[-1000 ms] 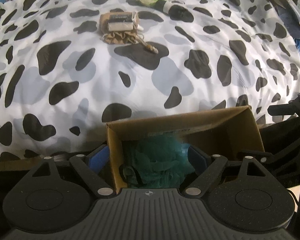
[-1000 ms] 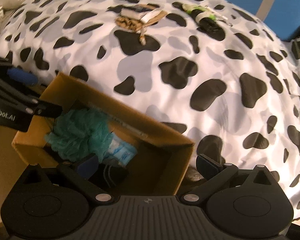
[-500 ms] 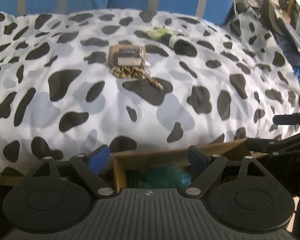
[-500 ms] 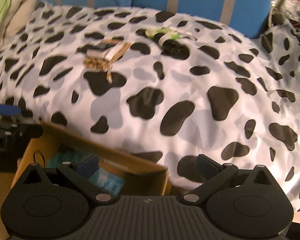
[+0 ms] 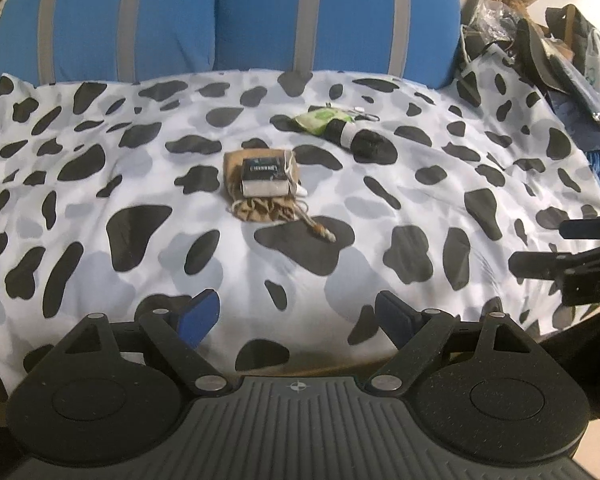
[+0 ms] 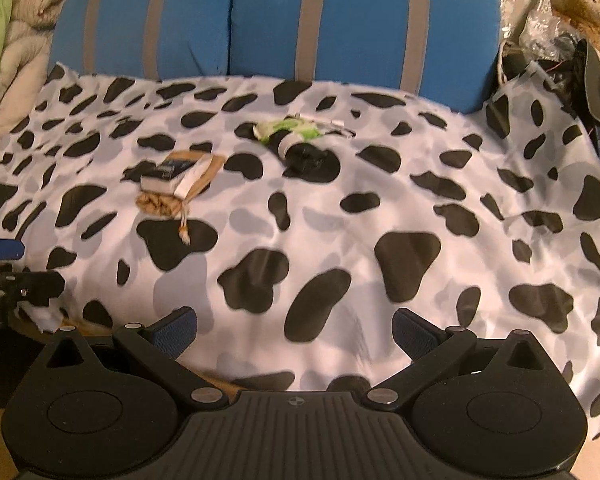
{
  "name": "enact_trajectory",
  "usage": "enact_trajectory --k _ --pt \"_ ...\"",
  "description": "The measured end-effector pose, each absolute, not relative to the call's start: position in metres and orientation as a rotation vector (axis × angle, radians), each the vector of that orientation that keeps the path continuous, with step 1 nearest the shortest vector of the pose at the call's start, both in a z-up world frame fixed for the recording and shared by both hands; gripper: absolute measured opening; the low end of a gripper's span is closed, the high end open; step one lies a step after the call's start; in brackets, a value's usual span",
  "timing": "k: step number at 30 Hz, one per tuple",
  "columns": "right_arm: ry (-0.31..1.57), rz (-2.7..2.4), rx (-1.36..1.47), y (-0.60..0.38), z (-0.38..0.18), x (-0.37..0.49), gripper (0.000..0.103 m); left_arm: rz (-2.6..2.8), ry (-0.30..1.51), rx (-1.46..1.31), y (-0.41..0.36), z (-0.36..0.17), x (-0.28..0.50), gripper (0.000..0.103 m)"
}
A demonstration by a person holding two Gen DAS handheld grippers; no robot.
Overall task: Organize soft objects
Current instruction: 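Move the left gripper over the black tissue packet on the tan pouch, then close the left gripper on the black tissue packet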
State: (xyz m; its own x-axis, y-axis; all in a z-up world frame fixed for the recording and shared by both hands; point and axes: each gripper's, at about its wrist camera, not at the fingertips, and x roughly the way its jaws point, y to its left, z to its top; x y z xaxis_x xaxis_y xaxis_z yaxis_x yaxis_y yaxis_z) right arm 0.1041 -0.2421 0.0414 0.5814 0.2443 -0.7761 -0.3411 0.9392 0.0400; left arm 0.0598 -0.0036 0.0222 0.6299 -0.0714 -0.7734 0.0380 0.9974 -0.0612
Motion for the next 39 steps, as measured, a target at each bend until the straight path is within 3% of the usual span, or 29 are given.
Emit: enact_trajectory --k 15,39 --pt "0.844 0.312 -0.127 -0.243 0.039 0.141 0.103 -0.041 0.738 0.055 -0.002 0.025 0.089 0.085" --pt "0.83 0.293 -0.15 -0.237 0.031 0.201 0.103 -0.116 0.759 0.113 0.015 0.0 0.167 0.085"
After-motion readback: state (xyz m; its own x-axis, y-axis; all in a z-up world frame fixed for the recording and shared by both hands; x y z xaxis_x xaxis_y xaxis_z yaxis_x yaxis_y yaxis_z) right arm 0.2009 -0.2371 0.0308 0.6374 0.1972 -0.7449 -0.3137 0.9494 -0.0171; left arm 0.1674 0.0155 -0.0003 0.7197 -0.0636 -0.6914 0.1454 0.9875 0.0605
